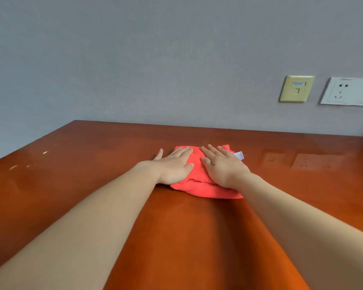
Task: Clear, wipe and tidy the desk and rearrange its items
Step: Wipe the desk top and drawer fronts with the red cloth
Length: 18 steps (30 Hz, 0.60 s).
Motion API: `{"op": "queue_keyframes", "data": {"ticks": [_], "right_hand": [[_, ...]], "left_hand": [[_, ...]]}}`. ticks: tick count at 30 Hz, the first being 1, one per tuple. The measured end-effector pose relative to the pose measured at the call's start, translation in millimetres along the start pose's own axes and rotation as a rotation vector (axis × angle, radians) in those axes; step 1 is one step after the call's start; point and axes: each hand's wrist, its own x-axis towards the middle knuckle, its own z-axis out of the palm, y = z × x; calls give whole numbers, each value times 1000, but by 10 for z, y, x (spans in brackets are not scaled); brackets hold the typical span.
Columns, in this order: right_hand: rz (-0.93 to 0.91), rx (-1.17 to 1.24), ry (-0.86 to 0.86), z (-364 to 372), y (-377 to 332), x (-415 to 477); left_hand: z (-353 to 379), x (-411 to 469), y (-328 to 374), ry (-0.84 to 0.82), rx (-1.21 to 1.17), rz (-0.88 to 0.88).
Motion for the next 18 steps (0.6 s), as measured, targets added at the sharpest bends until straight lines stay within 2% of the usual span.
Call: {"op": "queue_keyframes", "data": {"ticks": [7, 18], "right_hand": [[25, -4, 12, -80, 287, 795], [60, -22, 55, -137, 539, 1712]], "left_hand": [[-285, 829, -173, -35, 8, 8], [-482, 1810, -448, 13, 18, -4]]}}
